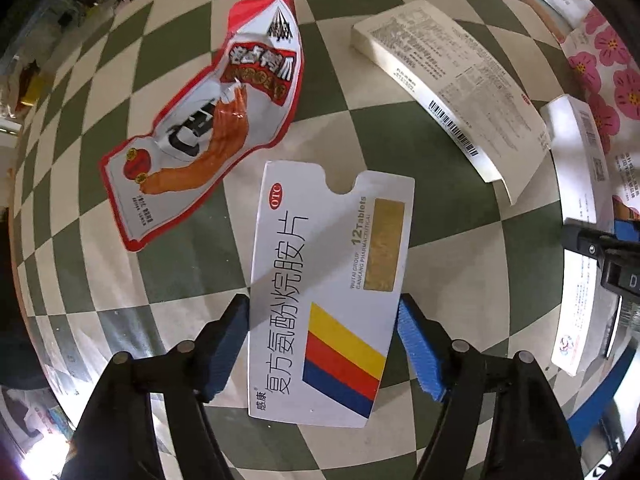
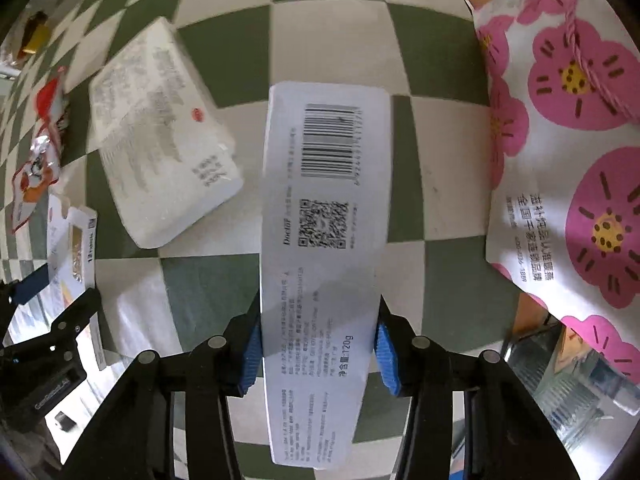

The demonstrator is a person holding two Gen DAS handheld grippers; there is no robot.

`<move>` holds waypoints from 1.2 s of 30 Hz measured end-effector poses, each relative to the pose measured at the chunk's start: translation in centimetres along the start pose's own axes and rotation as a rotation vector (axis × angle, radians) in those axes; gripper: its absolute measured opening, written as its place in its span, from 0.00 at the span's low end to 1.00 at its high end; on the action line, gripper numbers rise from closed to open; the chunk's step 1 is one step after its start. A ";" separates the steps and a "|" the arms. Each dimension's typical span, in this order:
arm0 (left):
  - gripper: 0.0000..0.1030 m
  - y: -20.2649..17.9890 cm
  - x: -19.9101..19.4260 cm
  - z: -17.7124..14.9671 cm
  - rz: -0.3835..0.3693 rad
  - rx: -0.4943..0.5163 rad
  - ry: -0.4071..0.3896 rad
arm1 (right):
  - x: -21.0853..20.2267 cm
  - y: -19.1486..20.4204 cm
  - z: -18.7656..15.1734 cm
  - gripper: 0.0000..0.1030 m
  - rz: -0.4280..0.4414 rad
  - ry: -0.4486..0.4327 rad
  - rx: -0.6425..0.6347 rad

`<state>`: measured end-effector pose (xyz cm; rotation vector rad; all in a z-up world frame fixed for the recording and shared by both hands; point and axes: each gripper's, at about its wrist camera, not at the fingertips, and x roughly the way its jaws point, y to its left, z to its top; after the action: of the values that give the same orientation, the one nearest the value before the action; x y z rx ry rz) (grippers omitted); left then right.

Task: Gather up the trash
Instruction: 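Carry the medicine box and Doctor box down to the bin and release both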

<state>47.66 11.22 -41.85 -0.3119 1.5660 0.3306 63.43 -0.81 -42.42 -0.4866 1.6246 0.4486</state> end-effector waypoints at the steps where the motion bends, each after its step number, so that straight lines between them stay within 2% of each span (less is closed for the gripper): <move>1: 0.69 -0.8 -1.8 -0.9 0.005 -0.001 -0.012 | -0.2 0.1 -0.2 0.47 -0.003 -0.002 0.003; 5: 0.69 -1.2 -4.7 -2.7 0.042 -0.003 -0.106 | -2.0 0.7 -1.8 0.47 -0.022 -0.076 -0.003; 10: 0.69 0.0 -8.7 -5.7 0.052 -0.037 -0.224 | -5.5 1.5 -5.0 0.47 -0.012 -0.169 -0.019; 11: 0.69 -1.0 -10.9 -5.2 0.052 -0.042 -0.239 | -6.3 2.0 -5.8 0.47 -0.011 -0.191 -0.026; 14: 0.69 -0.9 -13.9 -6.5 0.047 -0.067 -0.306 | -8.6 3.2 -8.5 0.47 -0.001 -0.247 -0.038; 17: 0.69 -1.2 -16.3 -9.2 0.041 -0.084 -0.367 | -10.3 4.7 -12.2 0.47 0.017 -0.295 -0.043; 20: 0.69 0.3 -18.2 -12.6 0.023 -0.097 -0.426 | -12.0 5.9 -17.1 0.47 0.027 -0.353 -0.049; 25: 0.69 2.7 -20.9 -21.0 -0.011 -0.091 -0.497 | -15.3 8.0 -26.8 0.47 0.043 -0.442 -0.040; 28: 0.69 4.2 -21.1 -25.9 -0.027 -0.073 -0.509 | -15.9 10.2 -32.8 0.47 0.048 -0.474 -0.030; 31: 0.69 5.6 -20.2 -30.9 -0.068 -0.060 -0.480 | -15.5 12.1 -38.7 0.47 0.079 -0.470 -0.011; 33: 0.69 6.6 -18.5 -34.0 -0.109 -0.068 -0.424 | -14.3 13.1 -42.4 0.47 0.114 -0.443 0.004; 36: 0.69 7.8 -14.9 -37.6 -0.184 -0.106 -0.310 | -10.6 14.8 -47.1 0.47 0.183 -0.343 0.022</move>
<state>10.32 3.33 -26.25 -0.4612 1.2087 0.3027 17.25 -13.93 -26.87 -0.2288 1.3445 0.6149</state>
